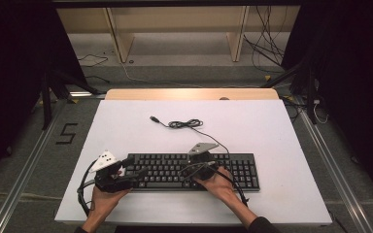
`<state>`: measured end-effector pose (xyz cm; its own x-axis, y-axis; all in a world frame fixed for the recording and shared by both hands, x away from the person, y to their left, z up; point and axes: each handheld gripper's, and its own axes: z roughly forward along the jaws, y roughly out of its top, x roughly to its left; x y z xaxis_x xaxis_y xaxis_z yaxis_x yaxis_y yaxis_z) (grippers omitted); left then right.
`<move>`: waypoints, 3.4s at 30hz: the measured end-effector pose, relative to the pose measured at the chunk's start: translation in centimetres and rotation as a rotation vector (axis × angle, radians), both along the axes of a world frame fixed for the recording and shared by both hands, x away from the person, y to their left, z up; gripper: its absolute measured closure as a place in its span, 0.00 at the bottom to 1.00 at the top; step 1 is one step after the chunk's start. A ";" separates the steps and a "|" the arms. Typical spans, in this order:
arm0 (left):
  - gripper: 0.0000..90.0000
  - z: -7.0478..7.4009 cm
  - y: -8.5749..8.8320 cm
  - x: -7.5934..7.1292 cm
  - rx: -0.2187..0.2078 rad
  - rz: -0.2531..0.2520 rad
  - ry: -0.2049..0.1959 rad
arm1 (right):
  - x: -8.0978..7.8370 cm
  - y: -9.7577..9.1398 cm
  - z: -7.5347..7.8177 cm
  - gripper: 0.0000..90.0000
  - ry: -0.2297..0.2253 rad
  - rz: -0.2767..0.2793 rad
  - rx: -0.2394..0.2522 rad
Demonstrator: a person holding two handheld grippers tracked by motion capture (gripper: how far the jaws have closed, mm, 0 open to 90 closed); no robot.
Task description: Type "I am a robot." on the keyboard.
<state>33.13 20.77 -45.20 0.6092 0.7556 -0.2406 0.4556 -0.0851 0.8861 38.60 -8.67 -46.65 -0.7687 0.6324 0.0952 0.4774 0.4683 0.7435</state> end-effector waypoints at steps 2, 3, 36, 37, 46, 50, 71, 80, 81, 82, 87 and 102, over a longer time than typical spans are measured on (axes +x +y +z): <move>0.31 0.0 0.0 0.0 0.002 -0.001 0.000 | 0.1 0.2 -0.1 1.00 0.000 -0.004 -0.010; 0.31 0.0 0.0 0.0 0.002 0.000 -0.002 | 0.1 0.3 -0.2 1.00 -0.004 -0.005 -0.017; 0.31 -0.1 0.0 0.1 0.018 0.004 0.001 | -0.4 -0.6 1.2 0.69 -0.039 -0.039 0.089; 0.31 -0.1 0.0 0.1 0.017 0.004 0.002 | -0.5 -0.7 1.3 0.66 -0.040 -0.042 0.097; 0.31 -0.1 0.0 0.1 0.017 0.007 0.003 | -0.7 -1.1 1.7 0.45 -0.065 -0.048 0.126; 0.31 -0.1 0.0 0.1 0.017 0.008 0.001 | -0.8 -1.1 1.8 0.40 -0.076 -0.042 0.141; 0.31 0.0 0.2 0.0 0.013 0.012 -0.007 | -0.7 0.8 2.0 0.33 -0.070 0.012 0.146; 0.31 0.0 0.3 0.1 0.018 0.017 -0.006 | -0.2 2.2 2.0 0.79 -0.050 0.048 0.136; 0.31 0.0 0.3 0.1 0.019 0.018 -0.006 | -0.2 2.5 2.0 0.84 -0.050 0.049 0.122; 0.31 0.0 0.3 0.1 0.019 0.022 -0.005 | -0.1 2.6 1.9 0.89 -0.050 0.048 0.119; 0.31 0.0 0.3 0.1 0.022 0.026 -0.003 | 0.4 3.5 1.4 1.00 -0.030 0.055 0.089; 0.32 -0.1 0.3 0.1 0.026 0.031 0.001 | 1.0 4.7 0.4 1.00 0.003 0.056 0.040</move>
